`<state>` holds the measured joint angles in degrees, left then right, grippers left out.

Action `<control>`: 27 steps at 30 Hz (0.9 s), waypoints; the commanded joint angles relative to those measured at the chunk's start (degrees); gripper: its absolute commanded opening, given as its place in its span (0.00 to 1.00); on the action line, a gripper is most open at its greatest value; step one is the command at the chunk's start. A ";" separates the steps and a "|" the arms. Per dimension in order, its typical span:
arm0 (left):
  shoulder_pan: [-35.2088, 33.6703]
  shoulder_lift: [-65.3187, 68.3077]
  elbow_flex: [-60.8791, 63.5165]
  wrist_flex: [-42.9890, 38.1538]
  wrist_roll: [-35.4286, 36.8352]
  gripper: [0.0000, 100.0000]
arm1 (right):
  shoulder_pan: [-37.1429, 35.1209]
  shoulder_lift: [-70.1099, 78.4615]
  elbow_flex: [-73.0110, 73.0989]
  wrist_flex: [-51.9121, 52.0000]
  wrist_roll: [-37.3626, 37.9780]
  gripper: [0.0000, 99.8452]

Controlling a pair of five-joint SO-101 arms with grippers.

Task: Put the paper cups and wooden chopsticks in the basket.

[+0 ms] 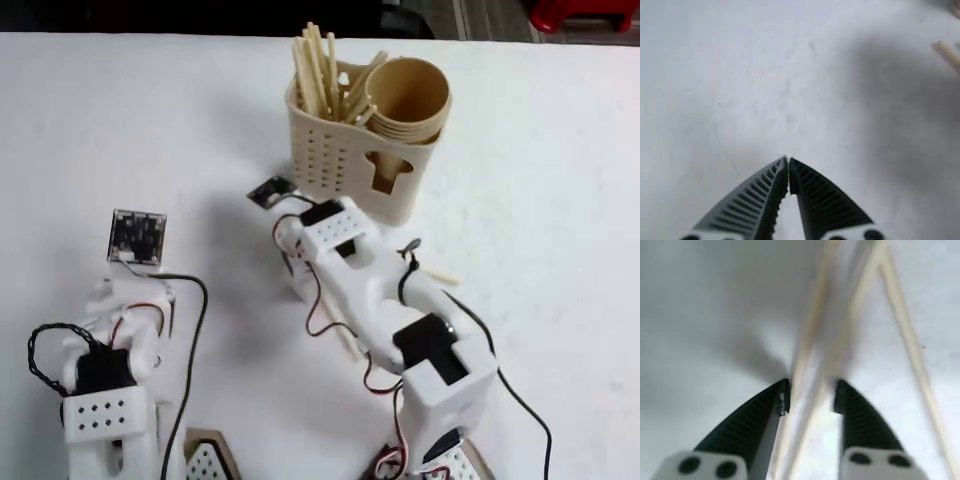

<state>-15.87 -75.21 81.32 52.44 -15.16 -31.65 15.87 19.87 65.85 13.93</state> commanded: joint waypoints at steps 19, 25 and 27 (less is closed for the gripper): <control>-0.66 -0.92 -0.26 -1.32 -0.44 0.03 | 0.04 -21.32 0.26 8.04 -0.26 0.02; -0.66 -0.92 -0.26 -1.32 -0.44 0.03 | 0.04 -30.37 -0.18 7.96 -0.26 0.02; -0.66 -0.92 -0.26 -1.32 -0.44 0.03 | 0.13 -33.45 -1.58 7.08 -0.35 0.02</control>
<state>-15.87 -75.21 81.32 52.44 -15.16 -31.82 -10.07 20.57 73.67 13.93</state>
